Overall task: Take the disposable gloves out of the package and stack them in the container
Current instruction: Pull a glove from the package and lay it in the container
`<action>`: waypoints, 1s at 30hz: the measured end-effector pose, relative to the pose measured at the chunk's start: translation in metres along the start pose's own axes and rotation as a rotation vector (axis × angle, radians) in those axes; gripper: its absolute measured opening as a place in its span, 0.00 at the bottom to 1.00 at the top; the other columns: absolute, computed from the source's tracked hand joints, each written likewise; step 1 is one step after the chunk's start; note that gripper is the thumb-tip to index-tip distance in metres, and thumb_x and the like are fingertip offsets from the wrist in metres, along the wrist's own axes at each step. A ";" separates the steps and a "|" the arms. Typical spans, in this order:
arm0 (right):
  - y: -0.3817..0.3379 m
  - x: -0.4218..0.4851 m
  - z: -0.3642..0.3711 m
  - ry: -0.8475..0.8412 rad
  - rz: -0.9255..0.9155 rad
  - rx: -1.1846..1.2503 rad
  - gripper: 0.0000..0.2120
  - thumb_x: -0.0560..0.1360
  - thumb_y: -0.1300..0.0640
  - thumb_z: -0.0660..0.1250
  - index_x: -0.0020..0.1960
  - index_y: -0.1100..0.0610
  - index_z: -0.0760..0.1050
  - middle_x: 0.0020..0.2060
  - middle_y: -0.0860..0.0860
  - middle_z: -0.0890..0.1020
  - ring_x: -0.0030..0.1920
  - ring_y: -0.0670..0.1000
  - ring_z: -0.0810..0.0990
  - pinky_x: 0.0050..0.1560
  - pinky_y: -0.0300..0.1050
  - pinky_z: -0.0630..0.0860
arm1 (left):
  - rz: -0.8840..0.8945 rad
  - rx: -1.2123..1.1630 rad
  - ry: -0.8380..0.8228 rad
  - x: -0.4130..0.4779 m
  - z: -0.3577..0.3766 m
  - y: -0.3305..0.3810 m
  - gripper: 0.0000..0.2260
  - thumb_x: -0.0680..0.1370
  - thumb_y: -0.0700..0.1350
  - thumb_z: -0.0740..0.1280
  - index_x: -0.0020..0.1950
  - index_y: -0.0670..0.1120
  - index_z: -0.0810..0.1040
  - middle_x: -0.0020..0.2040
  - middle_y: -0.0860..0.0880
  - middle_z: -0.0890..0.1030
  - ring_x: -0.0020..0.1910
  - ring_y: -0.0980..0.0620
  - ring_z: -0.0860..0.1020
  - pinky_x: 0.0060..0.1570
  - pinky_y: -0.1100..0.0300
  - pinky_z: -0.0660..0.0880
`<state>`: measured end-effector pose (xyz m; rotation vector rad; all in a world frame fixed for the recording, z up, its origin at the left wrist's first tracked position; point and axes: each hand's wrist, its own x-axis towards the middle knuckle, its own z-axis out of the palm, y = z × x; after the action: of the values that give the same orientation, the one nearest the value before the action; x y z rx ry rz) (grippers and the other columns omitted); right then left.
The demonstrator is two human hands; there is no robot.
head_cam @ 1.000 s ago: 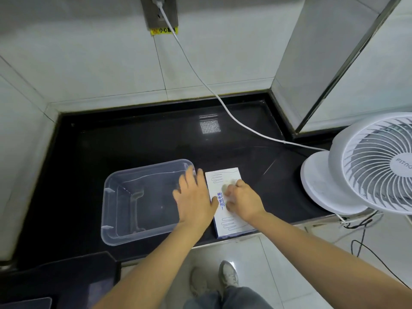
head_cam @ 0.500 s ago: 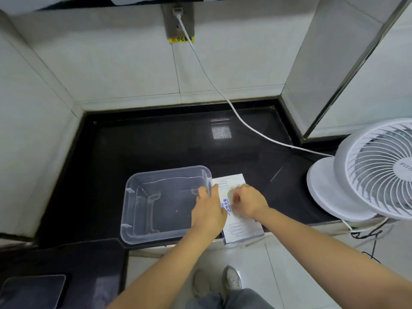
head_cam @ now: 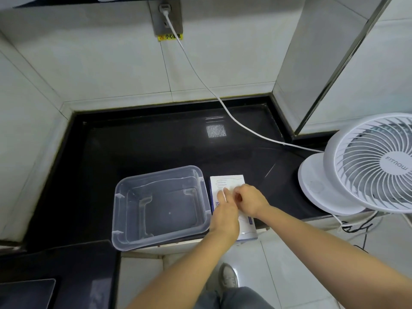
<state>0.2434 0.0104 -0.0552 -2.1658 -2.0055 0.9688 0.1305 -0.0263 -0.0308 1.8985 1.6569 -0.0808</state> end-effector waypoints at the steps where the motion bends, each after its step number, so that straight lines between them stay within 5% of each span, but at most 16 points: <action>1: 0.003 -0.001 0.000 -0.006 0.003 0.036 0.10 0.75 0.60 0.66 0.36 0.51 0.73 0.41 0.49 0.78 0.42 0.52 0.78 0.41 0.44 0.74 | -0.019 -0.023 0.003 0.002 0.005 -0.001 0.37 0.79 0.35 0.64 0.79 0.42 0.42 0.78 0.44 0.49 0.58 0.44 0.77 0.55 0.54 0.73; 5: 0.008 0.001 0.010 0.007 0.055 0.187 0.04 0.74 0.61 0.68 0.42 0.58 0.81 0.40 0.49 0.82 0.43 0.50 0.81 0.48 0.47 0.80 | -0.071 -0.170 0.025 0.002 0.011 -0.006 0.34 0.78 0.40 0.68 0.77 0.43 0.50 0.75 0.48 0.54 0.55 0.47 0.79 0.54 0.59 0.74; 12: 0.013 -0.004 0.005 0.027 0.045 0.684 0.08 0.73 0.64 0.71 0.39 0.53 0.77 0.39 0.48 0.79 0.42 0.47 0.78 0.46 0.39 0.74 | -0.091 -0.341 0.041 0.001 0.012 -0.013 0.35 0.78 0.44 0.69 0.78 0.42 0.51 0.78 0.51 0.48 0.65 0.51 0.73 0.64 0.62 0.67; 17: 0.008 0.001 0.009 0.069 0.062 0.374 0.05 0.74 0.58 0.72 0.41 0.59 0.80 0.39 0.50 0.82 0.43 0.52 0.82 0.49 0.47 0.80 | -0.095 -0.297 0.040 0.002 0.017 -0.016 0.36 0.79 0.45 0.68 0.79 0.43 0.50 0.79 0.51 0.45 0.66 0.51 0.73 0.64 0.61 0.68; 22: 0.000 -0.004 0.007 0.193 -0.011 0.561 0.07 0.74 0.60 0.72 0.39 0.54 0.78 0.35 0.46 0.80 0.38 0.47 0.78 0.43 0.36 0.77 | -0.082 -0.313 0.034 0.002 0.015 -0.016 0.36 0.79 0.46 0.68 0.79 0.44 0.50 0.78 0.51 0.46 0.65 0.51 0.74 0.65 0.62 0.68; 27: 0.004 0.000 0.012 0.146 0.091 0.341 0.16 0.75 0.55 0.71 0.33 0.55 0.69 0.29 0.50 0.72 0.32 0.49 0.70 0.42 0.50 0.77 | -0.090 -0.281 0.020 0.004 0.017 -0.015 0.36 0.78 0.46 0.68 0.79 0.44 0.50 0.79 0.51 0.45 0.62 0.50 0.76 0.63 0.61 0.70; 30: -0.001 0.006 0.005 0.264 0.007 0.422 0.17 0.75 0.57 0.72 0.30 0.58 0.70 0.28 0.52 0.73 0.31 0.49 0.70 0.41 0.52 0.78 | -0.092 -0.300 0.022 0.005 0.014 -0.014 0.36 0.78 0.46 0.68 0.79 0.44 0.50 0.78 0.51 0.47 0.63 0.50 0.75 0.63 0.60 0.70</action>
<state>0.2402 0.0140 -0.0613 -1.9511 -1.5162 0.9435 0.1238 -0.0281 -0.0501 1.6049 1.6667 0.1447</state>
